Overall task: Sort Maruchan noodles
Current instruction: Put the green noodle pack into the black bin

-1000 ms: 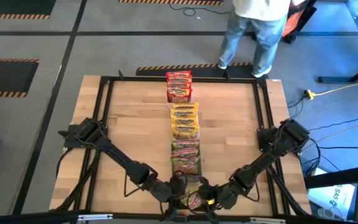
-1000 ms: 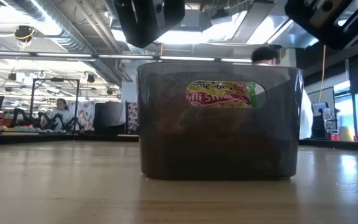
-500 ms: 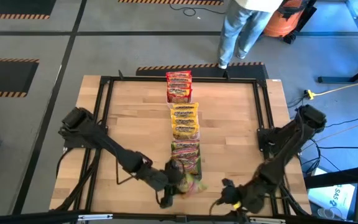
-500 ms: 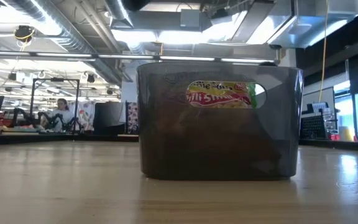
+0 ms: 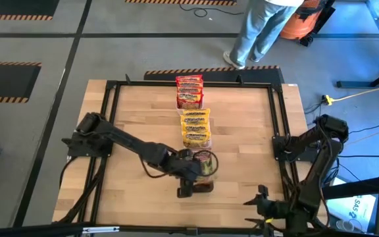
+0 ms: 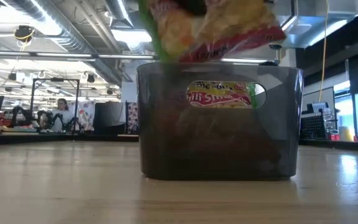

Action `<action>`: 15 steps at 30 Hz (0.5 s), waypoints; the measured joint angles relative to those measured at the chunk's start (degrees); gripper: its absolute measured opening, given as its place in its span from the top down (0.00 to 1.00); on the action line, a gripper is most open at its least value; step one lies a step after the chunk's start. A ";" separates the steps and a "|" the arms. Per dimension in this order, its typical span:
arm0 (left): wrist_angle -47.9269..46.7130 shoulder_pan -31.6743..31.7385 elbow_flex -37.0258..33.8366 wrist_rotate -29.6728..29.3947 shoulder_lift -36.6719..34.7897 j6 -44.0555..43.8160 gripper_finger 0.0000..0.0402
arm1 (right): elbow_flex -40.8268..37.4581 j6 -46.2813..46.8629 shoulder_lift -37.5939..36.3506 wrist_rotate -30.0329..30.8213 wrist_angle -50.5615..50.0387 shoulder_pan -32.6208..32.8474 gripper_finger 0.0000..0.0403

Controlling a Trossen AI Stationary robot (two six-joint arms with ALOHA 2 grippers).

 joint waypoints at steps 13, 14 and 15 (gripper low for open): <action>-16.40 -0.26 15.27 3.98 11.99 1.06 0.68 | -4.62 6.78 0.43 0.20 1.52 0.29 0.42; -17.01 -0.26 15.21 4.47 12.58 1.03 0.68 | -4.92 6.99 0.43 0.23 1.90 0.28 0.42; -17.18 -0.26 15.17 4.75 12.99 1.03 0.68 | -5.25 7.03 0.43 0.21 2.61 0.27 0.42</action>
